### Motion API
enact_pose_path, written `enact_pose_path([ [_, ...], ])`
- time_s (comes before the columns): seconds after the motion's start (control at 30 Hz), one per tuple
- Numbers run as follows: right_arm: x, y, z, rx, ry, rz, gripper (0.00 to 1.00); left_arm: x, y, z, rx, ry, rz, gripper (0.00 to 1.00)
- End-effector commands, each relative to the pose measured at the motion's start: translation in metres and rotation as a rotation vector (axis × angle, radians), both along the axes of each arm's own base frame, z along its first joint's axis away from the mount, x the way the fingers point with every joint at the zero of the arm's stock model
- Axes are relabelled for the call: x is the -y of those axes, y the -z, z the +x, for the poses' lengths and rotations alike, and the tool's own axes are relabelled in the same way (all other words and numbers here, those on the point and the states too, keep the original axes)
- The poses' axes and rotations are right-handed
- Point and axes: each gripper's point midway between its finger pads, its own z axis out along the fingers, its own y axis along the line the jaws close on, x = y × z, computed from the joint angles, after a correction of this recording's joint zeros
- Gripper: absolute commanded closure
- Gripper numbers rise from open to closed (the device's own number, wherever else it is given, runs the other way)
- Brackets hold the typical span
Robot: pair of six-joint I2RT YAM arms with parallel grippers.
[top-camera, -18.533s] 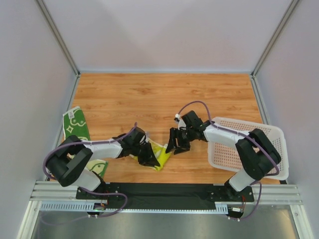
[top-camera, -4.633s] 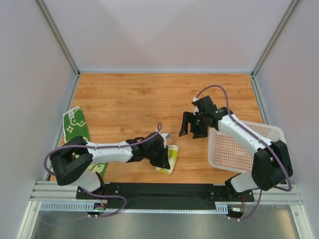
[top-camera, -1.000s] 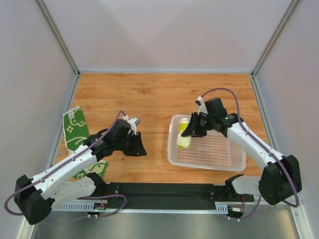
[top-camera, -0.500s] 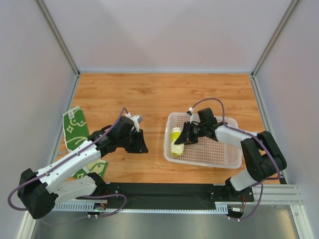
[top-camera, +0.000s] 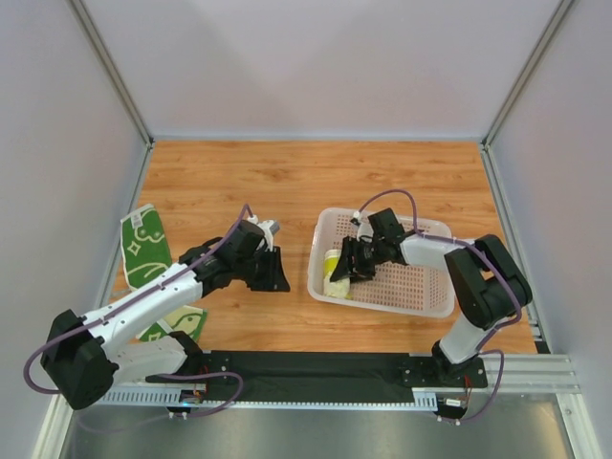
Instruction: Roll the towels
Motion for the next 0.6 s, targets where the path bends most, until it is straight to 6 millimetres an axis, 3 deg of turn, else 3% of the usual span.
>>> enact_pose_path([
  [0.0,0.031,0.03,-0.008,0.01,0.02,-0.246,0.48,0.014,-0.024,0.012,0.043,0.002,-0.074,0.68],
  [0.27,0.054,-0.013,-0.003,0.088,0.049,-0.366,0.37,0.02,-0.025,0.018,0.047,-0.009,-0.082,0.68],
  [0.57,0.055,-0.058,-0.008,0.121,0.05,-0.355,0.29,0.047,-0.035,0.046,0.059,0.01,-0.097,0.67],
])
